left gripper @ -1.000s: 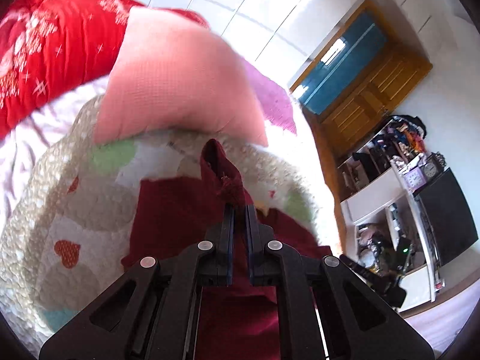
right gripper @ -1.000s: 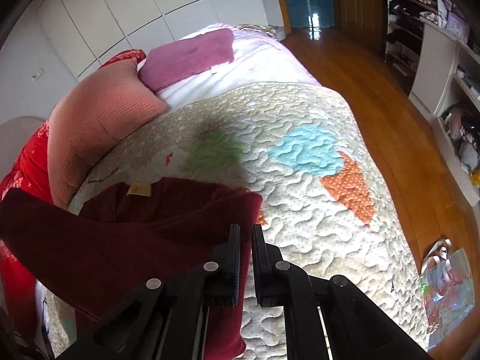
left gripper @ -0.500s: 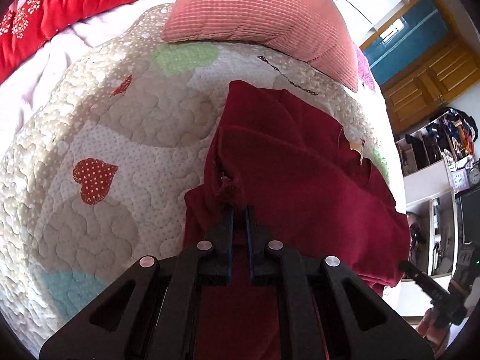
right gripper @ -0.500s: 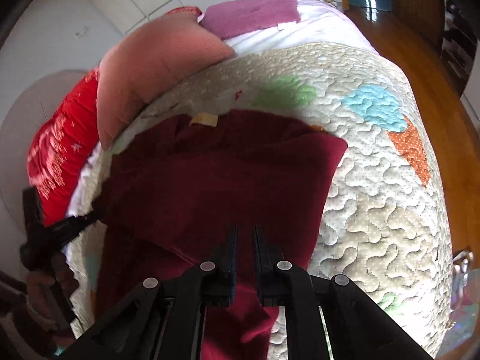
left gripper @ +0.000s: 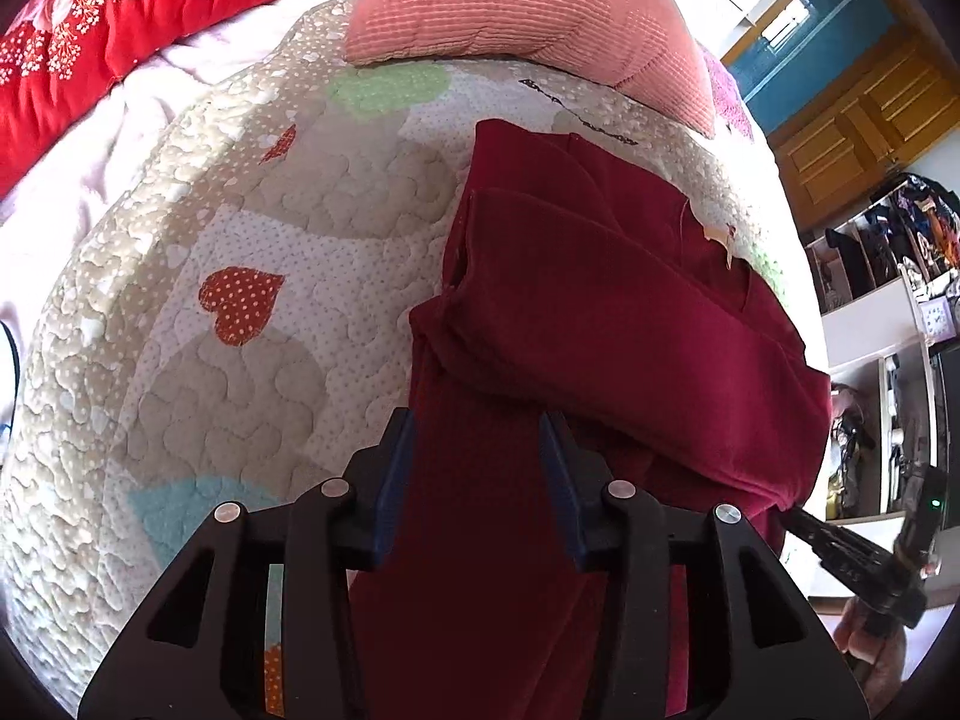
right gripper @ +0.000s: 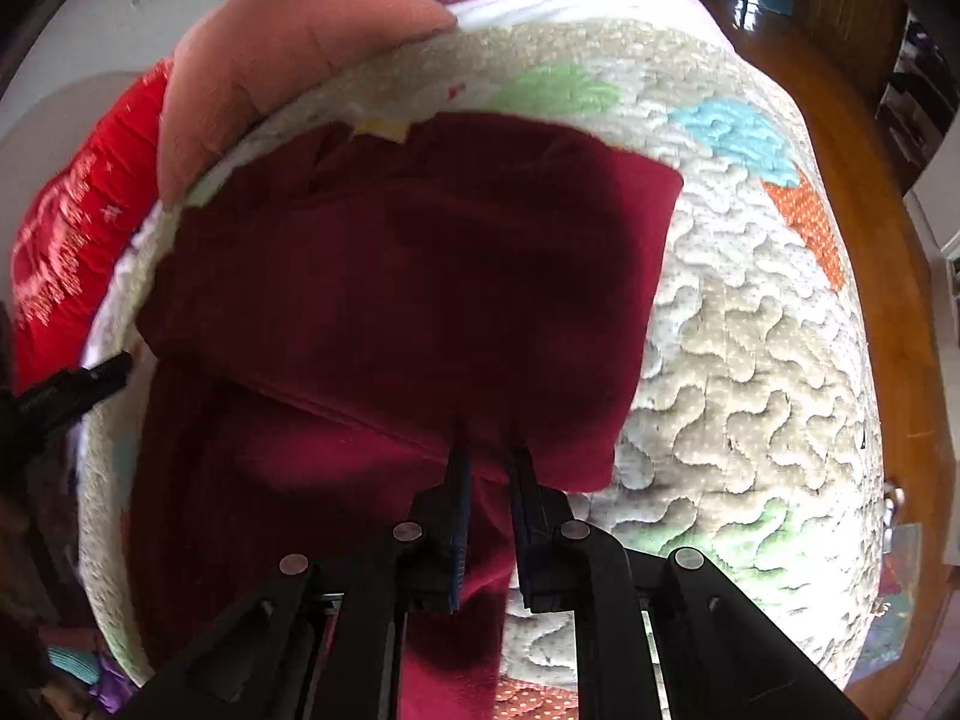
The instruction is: Fold small clothes
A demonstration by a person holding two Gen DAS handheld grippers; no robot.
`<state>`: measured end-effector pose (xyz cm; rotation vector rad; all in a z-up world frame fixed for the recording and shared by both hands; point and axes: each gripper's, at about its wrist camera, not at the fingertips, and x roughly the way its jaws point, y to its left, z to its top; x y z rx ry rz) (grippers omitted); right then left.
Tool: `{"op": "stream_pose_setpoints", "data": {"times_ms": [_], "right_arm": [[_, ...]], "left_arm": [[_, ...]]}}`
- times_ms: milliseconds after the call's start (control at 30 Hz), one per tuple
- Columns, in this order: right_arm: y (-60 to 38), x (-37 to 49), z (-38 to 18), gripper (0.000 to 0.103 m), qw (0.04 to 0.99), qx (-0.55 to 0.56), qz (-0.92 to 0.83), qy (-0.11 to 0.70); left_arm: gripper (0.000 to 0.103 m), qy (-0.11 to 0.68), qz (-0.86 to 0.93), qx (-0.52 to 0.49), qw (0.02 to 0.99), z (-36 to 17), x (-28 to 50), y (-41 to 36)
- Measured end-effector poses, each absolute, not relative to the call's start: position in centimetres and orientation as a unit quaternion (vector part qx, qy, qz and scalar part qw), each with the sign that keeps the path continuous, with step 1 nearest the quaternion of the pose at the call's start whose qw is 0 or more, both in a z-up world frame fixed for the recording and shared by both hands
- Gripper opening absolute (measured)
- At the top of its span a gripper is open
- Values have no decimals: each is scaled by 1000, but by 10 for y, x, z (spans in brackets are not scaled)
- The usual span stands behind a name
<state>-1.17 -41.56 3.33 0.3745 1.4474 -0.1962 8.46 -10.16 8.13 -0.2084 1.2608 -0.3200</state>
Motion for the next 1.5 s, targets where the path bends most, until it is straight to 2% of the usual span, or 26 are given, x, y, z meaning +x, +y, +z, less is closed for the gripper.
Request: {"op": "stream_pose_setpoints", "data": {"times_ms": [100, 267, 333, 400, 667, 700, 833, 967, 1067, 1167, 1200, 1267, 1333, 1400, 1500], "right_arm": [[-436, -23, 37, 12, 716, 257, -108, 640], [-421, -53, 70, 21, 727, 283, -76, 621], [-412, -69, 77, 37, 729, 295, -68, 614], [-406, -79, 77, 43, 733, 299, -70, 607], [-393, -71, 47, 47, 728, 311, -75, 607], [-391, -66, 41, 46, 722, 302, -71, 619], [-389, -70, 52, 7, 735, 295, -89, 605], [-385, -82, 64, 4, 745, 236, -113, 614], [-396, -85, 48, 4, 722, 260, -125, 629], [-400, -91, 58, 4, 725, 294, -112, 612], [-401, -96, 65, 5, 728, 302, -108, 606], [-403, -111, 76, 16, 728, 313, -105, 601], [-405, -136, 83, 44, 721, 336, -98, 598], [-402, -158, 82, 46, 708, 365, -83, 598], [-395, -190, 74, 46, 682, 393, -73, 613]], "left_arm": [[42, 593, -142, -88, 787, 82, 70, -97], [44, 601, -142, -66, 783, 84, 48, -94], [44, 603, -141, -60, 783, 86, 40, -92], [44, 602, -140, -56, 784, 87, 34, -91], [44, 610, -138, -41, 779, 87, 10, -81], [44, 612, -136, -41, 778, 86, 7, -79], [44, 619, -126, -50, 774, 85, -5, -66], [44, 624, -111, -71, 770, 85, -17, -44], [44, 632, -100, -85, 764, 80, -28, -27], [44, 638, -93, -78, 761, 75, -43, -16], [44, 639, -96, -76, 760, 75, -47, -14], [44, 640, -111, -78, 756, 75, -58, -10], [48, 643, -127, -80, 751, 74, -68, -7], [54, 646, -137, -85, 746, 72, -78, -1], [55, 653, -141, -98, 738, 67, -89, 10]]}}
